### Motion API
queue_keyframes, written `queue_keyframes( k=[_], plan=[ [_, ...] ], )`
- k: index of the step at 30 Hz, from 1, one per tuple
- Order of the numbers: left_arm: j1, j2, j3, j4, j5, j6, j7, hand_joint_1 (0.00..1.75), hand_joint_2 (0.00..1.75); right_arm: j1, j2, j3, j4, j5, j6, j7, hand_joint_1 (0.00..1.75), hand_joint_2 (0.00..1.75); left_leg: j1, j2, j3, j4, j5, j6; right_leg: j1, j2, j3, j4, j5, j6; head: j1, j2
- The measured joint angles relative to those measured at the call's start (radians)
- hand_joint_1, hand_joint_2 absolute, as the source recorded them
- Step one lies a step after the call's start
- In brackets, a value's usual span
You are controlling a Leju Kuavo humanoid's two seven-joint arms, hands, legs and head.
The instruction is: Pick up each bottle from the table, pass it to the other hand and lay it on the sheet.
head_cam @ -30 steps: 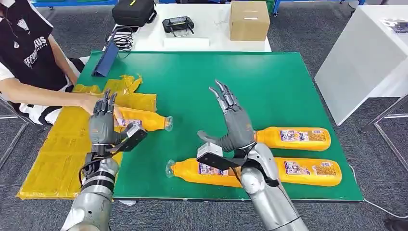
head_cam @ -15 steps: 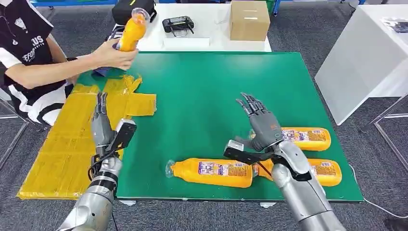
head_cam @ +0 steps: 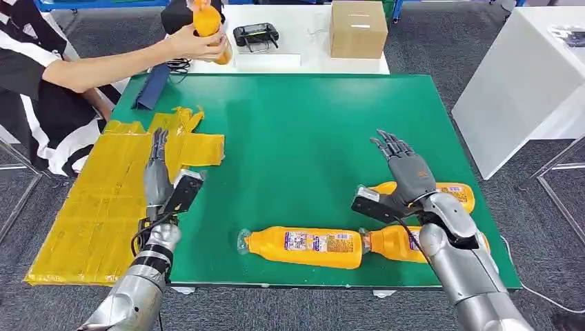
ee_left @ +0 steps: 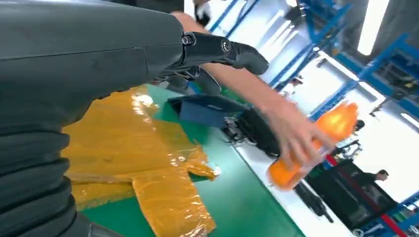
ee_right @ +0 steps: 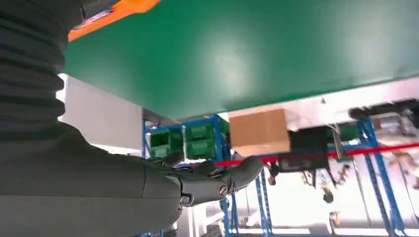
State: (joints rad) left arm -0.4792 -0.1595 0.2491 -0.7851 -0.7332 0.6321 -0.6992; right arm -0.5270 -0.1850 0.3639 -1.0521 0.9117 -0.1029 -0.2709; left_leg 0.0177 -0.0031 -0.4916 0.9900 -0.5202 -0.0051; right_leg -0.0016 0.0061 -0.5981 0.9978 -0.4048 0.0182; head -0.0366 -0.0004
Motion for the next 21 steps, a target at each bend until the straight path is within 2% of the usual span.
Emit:
queue_keyframes(
  k=[7,11,21],
  plan=[
    [-0.006,-0.001,-0.022,-0.005,-0.008,0.017,-0.001,0.0,1.75,-0.049,-0.054,-0.005,0.083,-0.048,0.102,-0.077,0.0,1.75,-0.001,0.0,0.0,0.001,0.0,0.0,0.0,0.0,0.0,0.0,0.0,0.0,0.0,0.0],
    [-0.015,0.0,-0.036,-0.005,0.01,0.017,-0.001,0.0,1.75,-0.061,-0.12,-0.003,0.101,-0.108,0.183,-0.127,0.0,1.75,-0.001,-0.001,-0.001,0.001,0.0,0.0,-0.001,-0.001,0.0,0.0,0.0,0.0,0.0,0.0],
    [-0.021,0.0,-0.058,-0.006,0.019,0.018,-0.001,0.0,1.75,-0.061,-0.186,0.011,0.101,-0.138,0.195,-0.13,0.0,1.75,0.0,0.0,0.0,0.001,0.0,0.0,-0.001,-0.001,0.0,0.0,0.0,0.0,-0.001,0.0]
  ],
)
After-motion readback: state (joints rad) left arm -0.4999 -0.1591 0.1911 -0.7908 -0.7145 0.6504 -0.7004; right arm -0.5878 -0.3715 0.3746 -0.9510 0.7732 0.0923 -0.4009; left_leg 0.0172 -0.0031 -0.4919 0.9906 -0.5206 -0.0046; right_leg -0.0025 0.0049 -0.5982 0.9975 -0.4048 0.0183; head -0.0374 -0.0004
